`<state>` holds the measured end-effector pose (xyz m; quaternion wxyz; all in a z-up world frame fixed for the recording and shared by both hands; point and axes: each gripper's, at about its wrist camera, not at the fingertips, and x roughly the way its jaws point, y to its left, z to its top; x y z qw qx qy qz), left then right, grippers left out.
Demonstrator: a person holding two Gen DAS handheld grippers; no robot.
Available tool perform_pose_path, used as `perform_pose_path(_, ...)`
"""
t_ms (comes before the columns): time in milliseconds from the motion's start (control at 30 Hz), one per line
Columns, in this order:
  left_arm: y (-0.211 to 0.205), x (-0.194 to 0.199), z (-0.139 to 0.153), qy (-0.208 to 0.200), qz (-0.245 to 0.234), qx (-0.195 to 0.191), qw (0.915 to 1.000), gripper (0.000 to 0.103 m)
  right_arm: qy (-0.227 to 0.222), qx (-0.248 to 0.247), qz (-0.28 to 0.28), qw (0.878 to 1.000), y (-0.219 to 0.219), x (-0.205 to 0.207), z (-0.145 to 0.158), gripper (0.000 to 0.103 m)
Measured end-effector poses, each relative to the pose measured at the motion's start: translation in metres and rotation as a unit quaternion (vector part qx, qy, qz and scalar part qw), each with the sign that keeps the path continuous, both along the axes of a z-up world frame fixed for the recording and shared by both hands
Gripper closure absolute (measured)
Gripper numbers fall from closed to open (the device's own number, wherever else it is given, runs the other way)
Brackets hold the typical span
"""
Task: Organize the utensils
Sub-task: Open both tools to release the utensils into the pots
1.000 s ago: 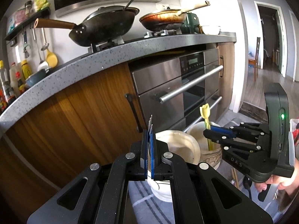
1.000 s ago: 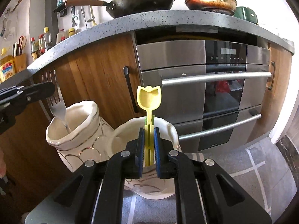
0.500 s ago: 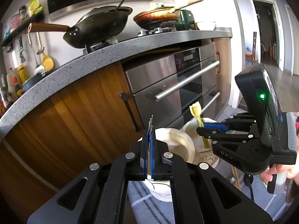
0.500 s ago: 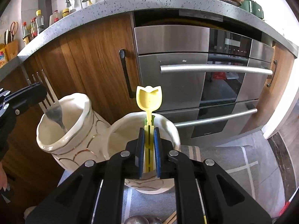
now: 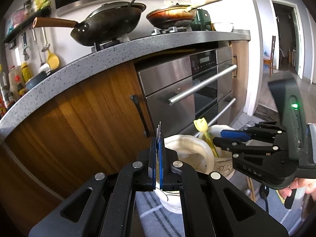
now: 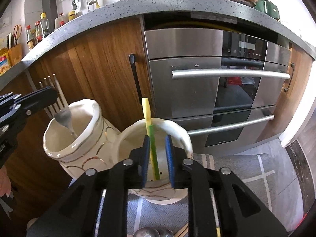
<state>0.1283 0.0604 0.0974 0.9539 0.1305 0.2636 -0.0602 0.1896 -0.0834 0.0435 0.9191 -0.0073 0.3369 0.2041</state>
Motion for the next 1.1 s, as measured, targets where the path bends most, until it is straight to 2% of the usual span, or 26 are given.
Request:
perform_pose_path(67, 0.001, 0.001, 0.0, 0.001, 0.003, 0.0, 1.0, 0.1, -0.001, 0.005, 0.0, 1.0, -0.001, -0.004, 0.001, 0.073)
perform_pose_path(233, 0.005, 0.002, 0.0, 0.006, 0.01, -0.006, 0.9999, 0.1, -0.012, 0.028, 0.002, 1.0, -0.012, -0.02, 0.006, 0.066)
perform_pose_path(333, 0.008, 0.003, -0.002, 0.008, 0.016, -0.003, 0.9998, 0.1, -0.023, 0.035, 0.0, 0.999, -0.022, -0.037, 0.01, 0.054)
perform_pose_path(533, 0.014, 0.004, -0.003, 0.016, 0.023, -0.016, 0.9995, 0.096, -0.027, 0.048, -0.008, 0.998, -0.042, -0.06, 0.013, 0.051)
perform_pose_path(667, 0.013, 0.003, -0.006, 0.019, 0.029, -0.009, 0.9994, 0.096, -0.025, 0.051, -0.018, 0.998, -0.057, -0.074, 0.013, 0.045)
perform_pose_path(800, 0.016, -0.003, -0.001, 0.011, 0.035, -0.017, 0.9992, 0.075, -0.027, 0.05, -0.032, 0.998, -0.071, -0.083, 0.014, 0.039)
perform_pose_path(867, 0.018, -0.01, 0.003, 0.005, 0.037, -0.023, 0.999, 0.069, -0.028, 0.047, -0.041, 0.998, -0.078, -0.087, 0.014, 0.034)
perform_pose_path(933, 0.02, -0.018, 0.008, -0.002, 0.039, -0.032, 0.9987, 0.052, -0.028, 0.044, -0.05, 0.997, -0.086, -0.091, 0.015, 0.029)
perform_pose_path(1033, 0.023, -0.038, 0.015, -0.016, 0.039, -0.049, 0.9979, 0.035, -0.032, 0.044, -0.059, 0.997, -0.097, -0.099, 0.017, 0.019)
perform_pose_path(1100, 0.024, -0.05, 0.016, -0.019, 0.039, -0.061, 0.9972, 0.028, -0.039, 0.042, -0.066, 0.996, -0.105, -0.106, 0.02, 0.008)
